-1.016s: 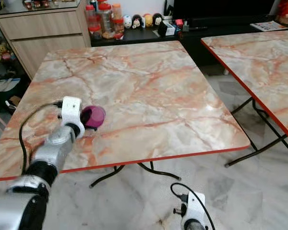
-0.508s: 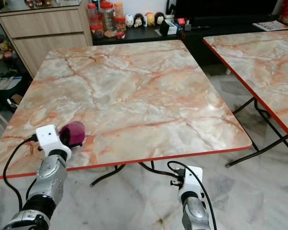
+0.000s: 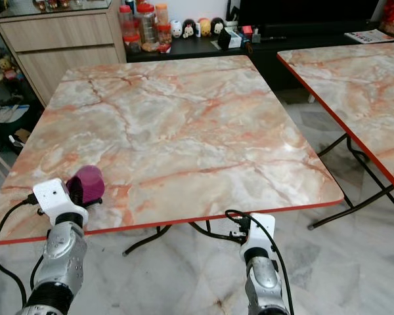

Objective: Setting the table

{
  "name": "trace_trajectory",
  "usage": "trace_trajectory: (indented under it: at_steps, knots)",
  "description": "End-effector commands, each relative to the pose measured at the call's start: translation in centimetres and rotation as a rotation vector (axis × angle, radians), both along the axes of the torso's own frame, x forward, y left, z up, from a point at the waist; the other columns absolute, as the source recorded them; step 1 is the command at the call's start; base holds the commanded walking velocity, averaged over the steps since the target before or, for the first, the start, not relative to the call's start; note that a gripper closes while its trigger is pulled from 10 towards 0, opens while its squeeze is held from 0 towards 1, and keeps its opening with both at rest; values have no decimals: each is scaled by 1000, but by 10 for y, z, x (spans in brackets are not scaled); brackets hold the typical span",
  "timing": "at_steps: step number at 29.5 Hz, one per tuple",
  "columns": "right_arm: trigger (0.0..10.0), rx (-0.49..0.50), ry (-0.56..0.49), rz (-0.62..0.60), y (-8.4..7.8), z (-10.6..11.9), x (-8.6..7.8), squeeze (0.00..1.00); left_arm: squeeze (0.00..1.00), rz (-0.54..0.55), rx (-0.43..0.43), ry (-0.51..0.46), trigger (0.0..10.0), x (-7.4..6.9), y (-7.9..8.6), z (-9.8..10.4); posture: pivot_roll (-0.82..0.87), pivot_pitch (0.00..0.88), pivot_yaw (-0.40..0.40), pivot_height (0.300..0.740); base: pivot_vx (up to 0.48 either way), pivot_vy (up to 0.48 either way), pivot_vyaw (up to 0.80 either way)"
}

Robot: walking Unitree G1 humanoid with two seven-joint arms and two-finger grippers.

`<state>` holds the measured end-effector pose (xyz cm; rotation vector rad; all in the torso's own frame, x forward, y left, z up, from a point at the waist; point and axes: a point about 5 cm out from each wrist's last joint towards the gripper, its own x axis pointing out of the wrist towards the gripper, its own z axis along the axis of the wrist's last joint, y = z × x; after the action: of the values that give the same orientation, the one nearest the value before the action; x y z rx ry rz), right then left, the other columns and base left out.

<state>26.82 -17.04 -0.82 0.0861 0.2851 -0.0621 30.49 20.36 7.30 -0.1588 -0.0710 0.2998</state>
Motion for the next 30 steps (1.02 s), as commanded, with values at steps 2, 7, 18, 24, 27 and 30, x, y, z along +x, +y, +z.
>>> trace_trajectory:
  at_steps: [2, 7, 18, 24, 27, 30]
  knots:
    - [10000, -2, -5, 8, 1, 0, -1, 0, 0, -3, 29, -25, 10000, -2, 0, 4, -21, 0, 21, 740, 0, 0, 0]
    - [10000, 3, 88, -8, -4, -14, -13, 0, 0, 38, 27, -22, 10000, -5, 11, 4, -18, 0, 20, 740, 0, 0, 0]
    - [10000, 47, 415, -137, -26, -60, -70, 0, 0, 39, 25, -87, 10000, 5, 10, 23, -16, 0, 20, 740, 0, 0, 0]
    - [10000, 45, 499, -173, -31, -71, -91, 0, 0, 43, 21, -94, 10000, 6, 10, 26, -14, 0, 20, 740, 0, 0, 0]
    - [10000, 45, 538, -182, -34, -77, -102, 0, 0, 43, 25, -97, 10000, 6, 11, 27, -17, 0, 22, 740, 0, 0, 0]
    - [10000, 44, 562, -197, -35, -79, -109, 0, 0, 42, 30, -92, 10000, 6, 10, 26, -17, 0, 24, 740, 0, 0, 0]
